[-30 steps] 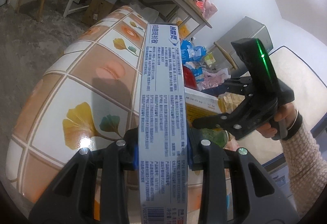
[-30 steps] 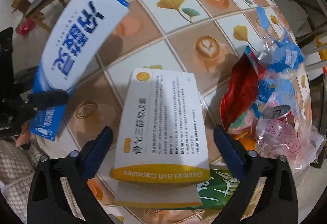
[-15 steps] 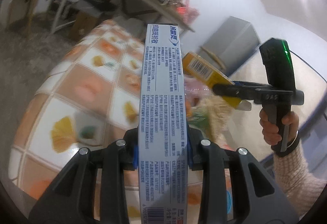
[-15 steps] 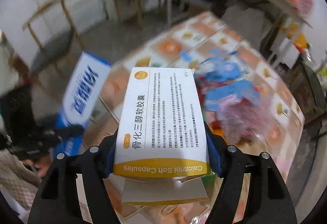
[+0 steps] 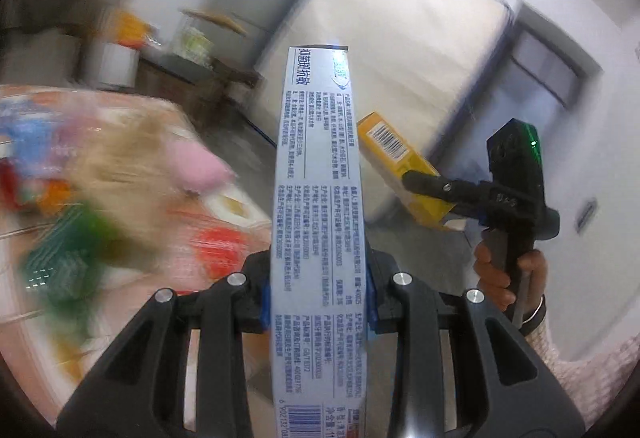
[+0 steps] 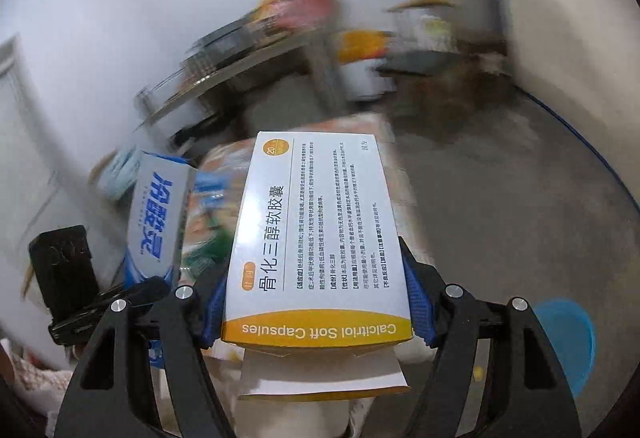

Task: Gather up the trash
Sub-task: 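Carry both boxes over the blue wastebasket and open both tools to drop them, then swing both tools back toward the table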

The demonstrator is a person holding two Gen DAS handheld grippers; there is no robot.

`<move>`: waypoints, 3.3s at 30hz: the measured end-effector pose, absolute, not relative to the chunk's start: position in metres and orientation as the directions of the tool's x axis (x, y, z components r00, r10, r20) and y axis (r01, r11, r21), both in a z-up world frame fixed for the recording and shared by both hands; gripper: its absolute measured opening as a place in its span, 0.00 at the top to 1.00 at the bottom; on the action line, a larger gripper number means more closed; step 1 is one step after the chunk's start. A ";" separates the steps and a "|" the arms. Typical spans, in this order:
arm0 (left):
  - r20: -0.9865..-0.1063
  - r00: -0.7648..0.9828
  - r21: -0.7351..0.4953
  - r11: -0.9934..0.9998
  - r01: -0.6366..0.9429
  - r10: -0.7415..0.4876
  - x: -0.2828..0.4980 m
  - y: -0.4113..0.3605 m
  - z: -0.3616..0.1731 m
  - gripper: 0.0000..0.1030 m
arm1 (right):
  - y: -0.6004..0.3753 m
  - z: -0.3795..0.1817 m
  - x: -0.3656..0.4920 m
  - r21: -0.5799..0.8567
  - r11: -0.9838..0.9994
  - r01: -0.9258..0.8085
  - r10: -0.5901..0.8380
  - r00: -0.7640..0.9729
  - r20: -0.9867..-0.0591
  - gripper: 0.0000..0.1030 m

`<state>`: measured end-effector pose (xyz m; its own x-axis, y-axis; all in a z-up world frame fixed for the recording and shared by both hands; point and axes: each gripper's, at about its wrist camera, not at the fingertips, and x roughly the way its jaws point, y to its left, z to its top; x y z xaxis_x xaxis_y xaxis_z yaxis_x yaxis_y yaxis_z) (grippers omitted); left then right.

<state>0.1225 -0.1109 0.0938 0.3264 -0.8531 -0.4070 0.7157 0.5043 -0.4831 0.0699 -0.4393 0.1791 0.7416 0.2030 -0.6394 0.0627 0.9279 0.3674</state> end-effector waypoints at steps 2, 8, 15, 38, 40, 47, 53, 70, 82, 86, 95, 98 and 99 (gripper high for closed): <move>-0.450 0.216 -0.493 0.443 0.749 -0.866 0.120 -0.158 0.087 0.70 | -0.470 0.154 0.043 0.376 0.908 0.185 0.122 0.742 -0.660 0.33; -0.604 -0.104 -0.559 0.327 0.762 -0.790 0.102 -0.303 0.027 0.70 | -0.566 0.057 -0.032 0.489 0.709 0.507 0.002 0.692 -0.721 0.33; -0.784 -0.262 -0.545 0.422 0.724 -0.563 0.099 -0.437 -0.095 0.70 | -0.636 -0.051 -0.054 0.555 0.493 0.670 0.023 0.628 -0.778 0.33; -0.809 -0.187 -0.536 0.567 0.626 -0.557 0.145 -0.491 -0.164 0.33 | -0.704 -0.160 -0.055 0.458 0.440 0.773 -0.051 0.531 -0.846 0.21; -0.809 -0.186 -0.526 0.546 0.653 -0.557 0.140 -0.485 -0.157 0.33 | -0.698 -0.147 -0.063 0.454 0.449 0.769 -0.079 0.540 -0.838 0.21; -0.780 -0.170 -0.514 0.460 0.724 -0.603 0.107 -0.449 -0.123 0.33 | -0.671 -0.087 -0.089 0.398 0.500 0.769 -0.218 0.556 -0.802 0.21; -0.737 -0.084 -0.453 0.398 0.797 -0.671 0.070 -0.404 -0.073 0.33 | -0.631 -0.018 -0.091 0.333 0.608 0.721 -0.323 0.607 -0.726 0.16; -0.626 0.345 -0.309 0.629 0.714 -0.699 0.084 -0.211 0.023 0.19 | -0.438 0.109 0.055 -0.042 0.926 0.376 -0.305 0.676 -0.671 0.06; -0.470 0.606 -0.432 0.766 0.476 -0.641 0.126 -0.032 0.047 0.08 | -0.318 0.161 0.131 0.018 1.000 0.006 0.006 0.800 -0.600 0.06; -0.446 0.600 -0.459 0.745 0.484 -0.664 0.139 -0.007 0.045 0.08 | -0.283 0.161 0.154 0.113 0.989 -0.092 0.143 0.775 -0.616 0.06; -0.504 0.654 -0.275 0.823 0.497 -0.564 0.171 0.011 0.046 0.08 | -0.213 0.141 0.220 0.169 0.924 -0.342 0.363 0.649 -0.669 0.06; -0.545 0.639 -0.230 0.830 0.509 -0.543 0.187 0.010 0.046 0.08 | -0.199 0.138 0.241 0.155 0.908 -0.389 0.379 0.603 -0.702 0.06; -0.558 0.629 -0.216 0.827 0.519 -0.541 0.193 0.007 0.044 0.08 | -0.194 0.137 0.250 0.153 0.905 -0.396 0.378 0.588 -0.715 0.06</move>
